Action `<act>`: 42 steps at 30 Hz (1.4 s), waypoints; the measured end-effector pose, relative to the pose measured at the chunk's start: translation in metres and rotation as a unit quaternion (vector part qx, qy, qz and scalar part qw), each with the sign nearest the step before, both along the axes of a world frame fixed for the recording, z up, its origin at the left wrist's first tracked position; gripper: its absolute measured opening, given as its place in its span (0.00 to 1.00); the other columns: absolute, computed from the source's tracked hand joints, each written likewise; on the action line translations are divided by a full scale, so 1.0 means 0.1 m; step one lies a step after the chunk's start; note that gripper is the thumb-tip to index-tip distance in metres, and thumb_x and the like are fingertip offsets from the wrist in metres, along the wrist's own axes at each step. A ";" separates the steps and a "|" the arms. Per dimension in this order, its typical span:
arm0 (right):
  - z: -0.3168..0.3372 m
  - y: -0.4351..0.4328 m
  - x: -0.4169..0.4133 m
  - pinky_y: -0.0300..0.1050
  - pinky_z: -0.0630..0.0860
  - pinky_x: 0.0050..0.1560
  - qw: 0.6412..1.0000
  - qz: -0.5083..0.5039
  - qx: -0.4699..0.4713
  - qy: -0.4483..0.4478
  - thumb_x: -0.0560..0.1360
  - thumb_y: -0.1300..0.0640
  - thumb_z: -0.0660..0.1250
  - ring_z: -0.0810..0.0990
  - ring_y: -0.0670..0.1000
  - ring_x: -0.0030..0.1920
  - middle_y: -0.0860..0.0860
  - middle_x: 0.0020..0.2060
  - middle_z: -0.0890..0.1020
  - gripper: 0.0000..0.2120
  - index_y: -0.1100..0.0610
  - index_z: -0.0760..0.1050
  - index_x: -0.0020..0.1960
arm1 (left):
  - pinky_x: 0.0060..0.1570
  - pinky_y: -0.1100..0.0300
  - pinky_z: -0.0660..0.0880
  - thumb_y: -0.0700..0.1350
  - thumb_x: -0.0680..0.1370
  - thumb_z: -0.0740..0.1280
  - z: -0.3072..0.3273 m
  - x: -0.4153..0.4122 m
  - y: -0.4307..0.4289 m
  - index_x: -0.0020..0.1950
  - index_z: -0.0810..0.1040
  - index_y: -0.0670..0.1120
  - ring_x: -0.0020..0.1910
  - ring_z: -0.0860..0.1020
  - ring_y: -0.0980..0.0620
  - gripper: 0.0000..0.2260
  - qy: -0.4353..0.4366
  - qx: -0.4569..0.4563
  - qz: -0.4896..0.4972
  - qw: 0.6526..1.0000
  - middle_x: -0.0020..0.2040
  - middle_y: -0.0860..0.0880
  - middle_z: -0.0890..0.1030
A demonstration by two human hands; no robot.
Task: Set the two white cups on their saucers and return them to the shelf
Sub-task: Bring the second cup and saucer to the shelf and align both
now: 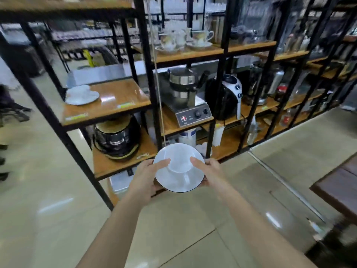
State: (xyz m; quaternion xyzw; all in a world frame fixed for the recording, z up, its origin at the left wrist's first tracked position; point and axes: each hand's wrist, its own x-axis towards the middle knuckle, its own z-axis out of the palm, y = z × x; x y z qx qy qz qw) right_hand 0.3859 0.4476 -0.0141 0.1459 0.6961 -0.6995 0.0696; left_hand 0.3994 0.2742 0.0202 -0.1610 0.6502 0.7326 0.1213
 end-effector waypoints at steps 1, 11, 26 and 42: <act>0.01 -0.19 -0.05 0.48 0.81 0.40 1.000 0.005 -0.001 0.004 0.69 0.46 0.72 0.80 0.55 0.49 0.53 0.48 0.79 0.14 0.52 0.70 0.44 | 0.25 0.63 0.76 0.43 0.73 0.70 0.03 0.00 -0.16 0.51 0.79 0.42 0.31 0.82 0.53 0.09 0.004 0.003 0.006 1.000 0.39 0.49 0.85; 0.22 -1.30 -0.52 0.37 0.76 0.34 0.995 0.095 0.005 0.025 0.71 0.44 0.69 0.77 0.48 0.46 0.50 0.47 0.77 0.20 0.57 0.70 0.54 | 0.41 0.52 0.79 0.46 0.71 0.73 0.13 -0.28 -1.27 0.54 0.80 0.41 0.49 0.79 0.44 0.14 0.021 -0.032 0.119 0.992 0.50 0.44 0.82; 0.22 -2.14 -2.62 0.38 0.70 0.39 0.987 0.125 0.036 0.095 0.71 0.43 0.68 0.74 0.43 0.43 0.47 0.43 0.74 0.20 0.56 0.69 0.54 | 0.42 0.52 0.77 0.47 0.70 0.74 0.09 -2.26 -1.95 0.55 0.80 0.42 0.48 0.78 0.49 0.16 0.034 0.001 0.235 0.971 0.50 0.48 0.82; 0.37 -2.68 -4.88 0.34 0.71 0.35 0.990 0.103 0.041 0.085 0.74 0.45 0.66 0.77 0.43 0.44 0.45 0.44 0.78 0.09 0.49 0.72 0.49 | 0.50 0.48 0.76 0.44 0.70 0.73 0.25 -4.60 -2.42 0.40 0.73 0.49 0.46 0.75 0.49 0.09 0.013 0.063 0.235 0.970 0.44 0.49 0.77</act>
